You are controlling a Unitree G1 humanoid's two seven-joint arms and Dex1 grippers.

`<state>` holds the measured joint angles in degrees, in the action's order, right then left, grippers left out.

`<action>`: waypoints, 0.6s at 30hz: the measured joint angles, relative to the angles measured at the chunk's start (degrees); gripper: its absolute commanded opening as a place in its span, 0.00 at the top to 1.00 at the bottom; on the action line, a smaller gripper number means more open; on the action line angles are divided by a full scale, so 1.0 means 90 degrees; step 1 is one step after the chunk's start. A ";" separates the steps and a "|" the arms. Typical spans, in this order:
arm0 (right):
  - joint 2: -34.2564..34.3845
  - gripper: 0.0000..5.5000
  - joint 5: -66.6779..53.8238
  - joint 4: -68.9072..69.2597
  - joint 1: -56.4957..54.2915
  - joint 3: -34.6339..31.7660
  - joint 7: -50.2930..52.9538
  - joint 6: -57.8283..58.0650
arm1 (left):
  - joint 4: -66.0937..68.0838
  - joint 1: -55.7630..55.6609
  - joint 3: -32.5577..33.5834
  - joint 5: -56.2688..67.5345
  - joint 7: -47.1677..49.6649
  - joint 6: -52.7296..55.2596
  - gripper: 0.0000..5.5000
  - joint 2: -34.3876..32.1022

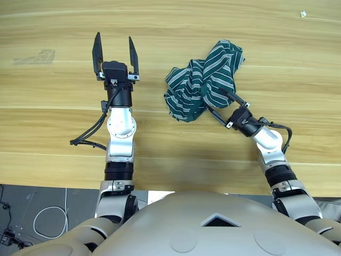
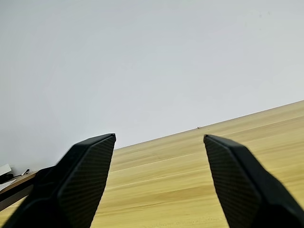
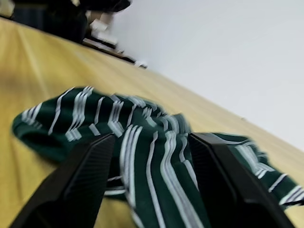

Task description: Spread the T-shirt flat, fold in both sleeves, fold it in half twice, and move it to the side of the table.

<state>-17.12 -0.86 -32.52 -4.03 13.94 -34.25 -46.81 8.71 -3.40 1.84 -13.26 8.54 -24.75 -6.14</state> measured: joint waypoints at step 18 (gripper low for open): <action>0.0021 0.87 0.0579 -0.0169 -0.0153 0.0014 0.0325 0.0175 | -0.0017 0.0014 0.0043 0.0178 -0.0015 0.0022 0.37 0.0000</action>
<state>-16.93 4.34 -34.04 -5.41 14.07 -31.32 -45.24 8.56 -3.28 2.23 -11.66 8.41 -24.55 -6.14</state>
